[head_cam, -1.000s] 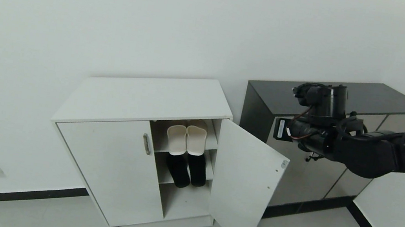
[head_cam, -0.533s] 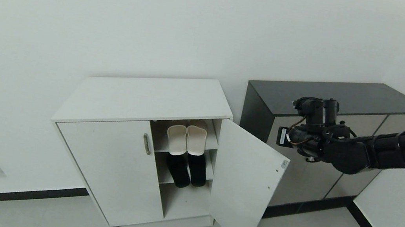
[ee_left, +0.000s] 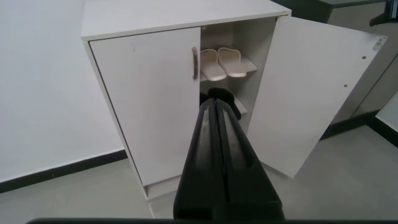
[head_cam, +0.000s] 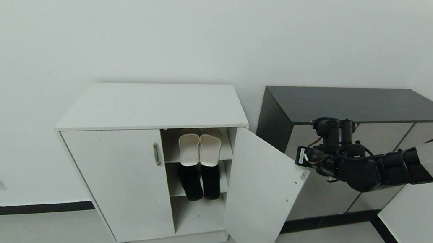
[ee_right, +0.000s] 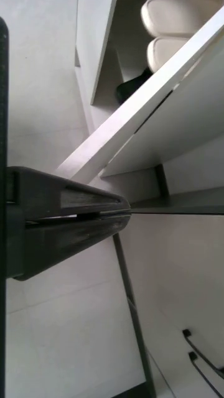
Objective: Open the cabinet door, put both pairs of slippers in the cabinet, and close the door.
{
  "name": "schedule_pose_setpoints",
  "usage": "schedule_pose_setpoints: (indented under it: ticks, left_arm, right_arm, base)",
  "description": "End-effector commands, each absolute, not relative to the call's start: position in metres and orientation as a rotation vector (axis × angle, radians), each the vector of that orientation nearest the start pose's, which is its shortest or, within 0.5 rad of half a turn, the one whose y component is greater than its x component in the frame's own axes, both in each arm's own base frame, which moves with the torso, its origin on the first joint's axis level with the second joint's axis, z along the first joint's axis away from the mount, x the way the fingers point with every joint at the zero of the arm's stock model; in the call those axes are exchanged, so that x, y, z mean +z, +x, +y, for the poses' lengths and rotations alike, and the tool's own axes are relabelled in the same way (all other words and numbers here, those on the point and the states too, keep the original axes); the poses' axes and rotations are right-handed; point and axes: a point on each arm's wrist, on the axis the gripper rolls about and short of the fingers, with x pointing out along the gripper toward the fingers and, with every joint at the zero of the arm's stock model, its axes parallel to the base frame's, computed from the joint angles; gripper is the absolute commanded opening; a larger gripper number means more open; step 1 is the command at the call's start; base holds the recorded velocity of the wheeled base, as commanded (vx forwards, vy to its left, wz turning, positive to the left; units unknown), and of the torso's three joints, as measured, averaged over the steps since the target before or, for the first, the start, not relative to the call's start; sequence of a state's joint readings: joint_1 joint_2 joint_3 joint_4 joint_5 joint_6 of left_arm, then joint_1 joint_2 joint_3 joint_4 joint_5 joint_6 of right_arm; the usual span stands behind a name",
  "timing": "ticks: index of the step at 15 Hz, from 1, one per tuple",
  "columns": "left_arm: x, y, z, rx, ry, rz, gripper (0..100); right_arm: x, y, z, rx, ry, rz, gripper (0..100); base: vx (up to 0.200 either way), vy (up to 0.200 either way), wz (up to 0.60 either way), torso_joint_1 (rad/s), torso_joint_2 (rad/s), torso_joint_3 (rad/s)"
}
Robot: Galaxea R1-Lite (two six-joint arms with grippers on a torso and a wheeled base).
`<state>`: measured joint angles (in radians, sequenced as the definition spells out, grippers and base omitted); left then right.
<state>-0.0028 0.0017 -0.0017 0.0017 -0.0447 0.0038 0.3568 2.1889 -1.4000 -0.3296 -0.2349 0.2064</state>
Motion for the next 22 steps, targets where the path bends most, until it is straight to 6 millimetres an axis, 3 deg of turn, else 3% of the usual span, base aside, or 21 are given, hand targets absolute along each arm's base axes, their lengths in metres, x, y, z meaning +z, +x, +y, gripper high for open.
schedule_pose_setpoints:
  ticks: [1,6,10,18,22]
  left_arm:
    - [0.076,-0.023,-0.001,-0.048,0.005,0.001,0]
    - [0.075,-0.023,-0.001,-0.048,0.005,0.003,0]
    - [0.076,-0.023,-0.001,-0.048,0.005,0.001,0]
    - [0.076,-0.023,-0.001,-0.048,0.005,0.001,0]
    - [0.076,-0.023,-0.001,-0.048,0.005,0.001,0]
  right_arm:
    - [0.120,0.417,0.151,0.075,0.062,0.471,0]
    - [0.112,0.412,0.160,0.093,0.052,0.484,0]
    - [0.111,0.395,0.174,0.135,0.042,0.476,0]
    - [0.112,0.325,0.237,0.346,-0.008,0.477,0]
    - [0.116,0.295,0.252,0.450,-0.051,0.398,0]
  base:
    - [0.000,0.000,0.00,0.000,0.00,0.000]
    - [0.000,0.000,0.00,0.000,0.00,0.000]
    - [0.000,0.000,0.00,0.000,0.00,0.000]
    - [0.000,0.000,0.00,0.000,0.00,0.000]
    - [0.000,0.000,0.00,0.000,0.00,0.000]
